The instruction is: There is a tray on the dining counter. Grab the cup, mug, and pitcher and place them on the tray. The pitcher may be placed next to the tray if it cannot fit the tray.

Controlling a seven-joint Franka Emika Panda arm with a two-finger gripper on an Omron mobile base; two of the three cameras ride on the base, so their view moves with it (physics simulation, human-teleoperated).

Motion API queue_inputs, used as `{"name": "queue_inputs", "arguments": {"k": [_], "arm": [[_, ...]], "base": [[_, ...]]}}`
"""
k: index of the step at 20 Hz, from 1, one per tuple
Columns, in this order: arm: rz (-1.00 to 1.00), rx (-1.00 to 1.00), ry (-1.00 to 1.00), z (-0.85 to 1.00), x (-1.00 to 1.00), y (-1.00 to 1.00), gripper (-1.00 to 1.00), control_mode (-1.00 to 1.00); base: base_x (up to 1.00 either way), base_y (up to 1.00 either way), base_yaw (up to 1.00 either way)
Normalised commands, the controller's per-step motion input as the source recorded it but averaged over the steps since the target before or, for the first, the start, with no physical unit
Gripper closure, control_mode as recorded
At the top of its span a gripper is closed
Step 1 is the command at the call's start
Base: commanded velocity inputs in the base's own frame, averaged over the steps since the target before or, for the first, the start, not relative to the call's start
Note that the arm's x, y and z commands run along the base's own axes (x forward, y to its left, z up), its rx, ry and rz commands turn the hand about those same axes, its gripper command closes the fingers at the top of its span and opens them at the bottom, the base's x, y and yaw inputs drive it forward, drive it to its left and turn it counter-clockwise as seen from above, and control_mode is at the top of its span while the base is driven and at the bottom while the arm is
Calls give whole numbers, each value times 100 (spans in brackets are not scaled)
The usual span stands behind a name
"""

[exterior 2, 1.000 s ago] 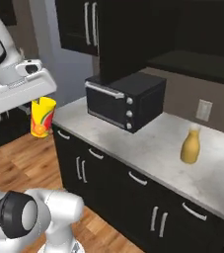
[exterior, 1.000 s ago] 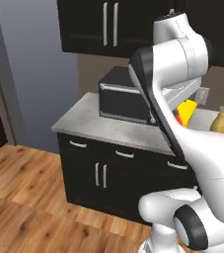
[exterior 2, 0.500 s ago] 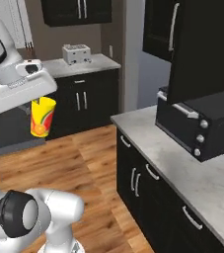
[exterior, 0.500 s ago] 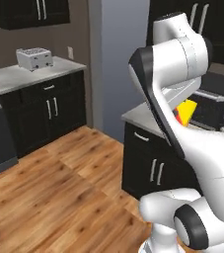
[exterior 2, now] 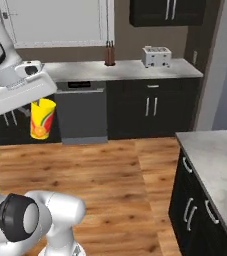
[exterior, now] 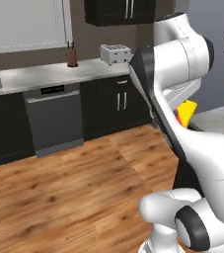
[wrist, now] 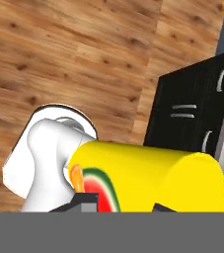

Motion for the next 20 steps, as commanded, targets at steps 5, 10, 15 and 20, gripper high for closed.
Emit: {"name": "queue_inputs", "arguments": {"k": [5,10,15,20], "arm": [[0,0,0,0,0,0,100,100],[0,0,0,0,0,0,100,100],[0,0,0,0,0,0,100,100],[0,0,0,0,0,0,100,100]], "base": [[44,40,56],[48,33,57],[49,29,58],[55,28,57]]}}
